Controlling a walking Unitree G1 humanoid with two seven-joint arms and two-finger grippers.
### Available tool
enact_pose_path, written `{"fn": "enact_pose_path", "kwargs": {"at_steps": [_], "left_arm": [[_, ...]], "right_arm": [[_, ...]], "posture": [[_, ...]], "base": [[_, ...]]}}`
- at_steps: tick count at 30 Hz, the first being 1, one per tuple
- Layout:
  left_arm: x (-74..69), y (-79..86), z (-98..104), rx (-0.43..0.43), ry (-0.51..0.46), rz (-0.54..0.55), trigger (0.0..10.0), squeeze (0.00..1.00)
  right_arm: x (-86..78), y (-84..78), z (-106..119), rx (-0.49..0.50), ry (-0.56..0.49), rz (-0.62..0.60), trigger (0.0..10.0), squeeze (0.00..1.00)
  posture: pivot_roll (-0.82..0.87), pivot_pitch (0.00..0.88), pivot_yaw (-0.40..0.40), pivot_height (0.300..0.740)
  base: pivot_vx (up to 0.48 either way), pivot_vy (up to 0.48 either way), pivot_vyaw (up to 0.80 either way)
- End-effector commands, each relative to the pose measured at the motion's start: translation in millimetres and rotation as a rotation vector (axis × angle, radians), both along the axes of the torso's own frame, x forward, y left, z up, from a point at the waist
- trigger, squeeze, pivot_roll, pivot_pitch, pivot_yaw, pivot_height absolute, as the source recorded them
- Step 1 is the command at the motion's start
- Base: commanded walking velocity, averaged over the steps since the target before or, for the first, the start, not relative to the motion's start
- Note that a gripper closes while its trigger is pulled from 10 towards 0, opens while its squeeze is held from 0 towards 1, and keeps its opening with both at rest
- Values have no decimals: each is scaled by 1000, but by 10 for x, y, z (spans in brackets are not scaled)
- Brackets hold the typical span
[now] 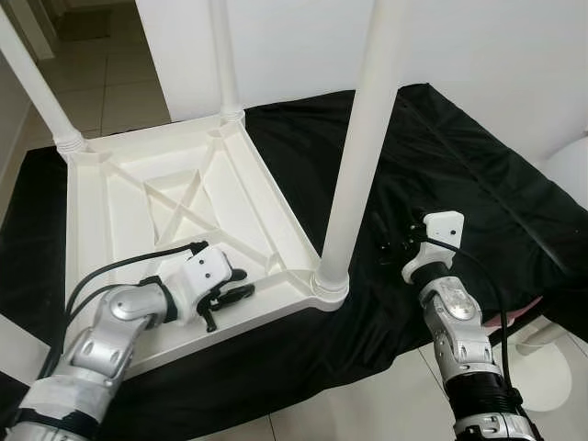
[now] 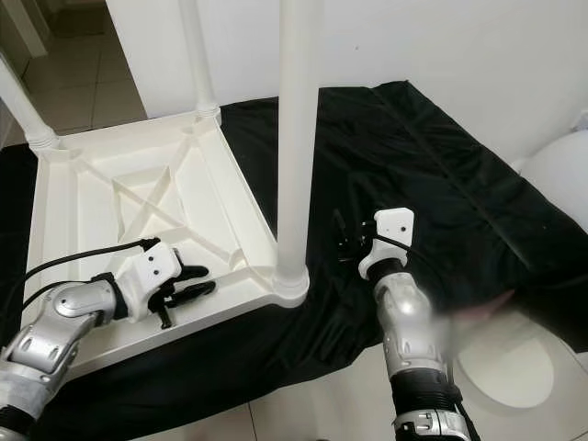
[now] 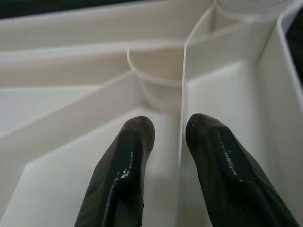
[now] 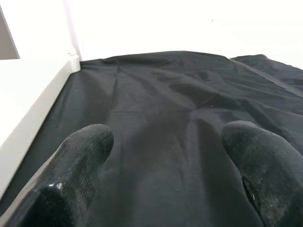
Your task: Building children table
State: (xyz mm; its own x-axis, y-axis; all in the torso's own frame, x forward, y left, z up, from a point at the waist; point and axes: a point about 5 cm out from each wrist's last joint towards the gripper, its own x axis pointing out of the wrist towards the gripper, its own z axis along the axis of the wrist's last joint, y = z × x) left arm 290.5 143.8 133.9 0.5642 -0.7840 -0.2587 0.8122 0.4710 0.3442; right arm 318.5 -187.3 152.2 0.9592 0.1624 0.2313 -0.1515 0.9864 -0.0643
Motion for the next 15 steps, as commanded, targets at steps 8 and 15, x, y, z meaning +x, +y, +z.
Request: {"fn": "enact_pose_path", "kwargs": {"at_steps": [8,15], "left_arm": [[-40,52,113,-129,-4,134,10000,0],[-113,196,180,-187,19,167,10000,0]], "right_arm": [[-94,-112,-24,10,40,98,10000,1000],[-211,-90,0,-8,120,355,10000,1000]], "posture": [[-14,111,29,740],[-20,106,38,740]], "base": [[0,0,0],[0,0,0]]}}
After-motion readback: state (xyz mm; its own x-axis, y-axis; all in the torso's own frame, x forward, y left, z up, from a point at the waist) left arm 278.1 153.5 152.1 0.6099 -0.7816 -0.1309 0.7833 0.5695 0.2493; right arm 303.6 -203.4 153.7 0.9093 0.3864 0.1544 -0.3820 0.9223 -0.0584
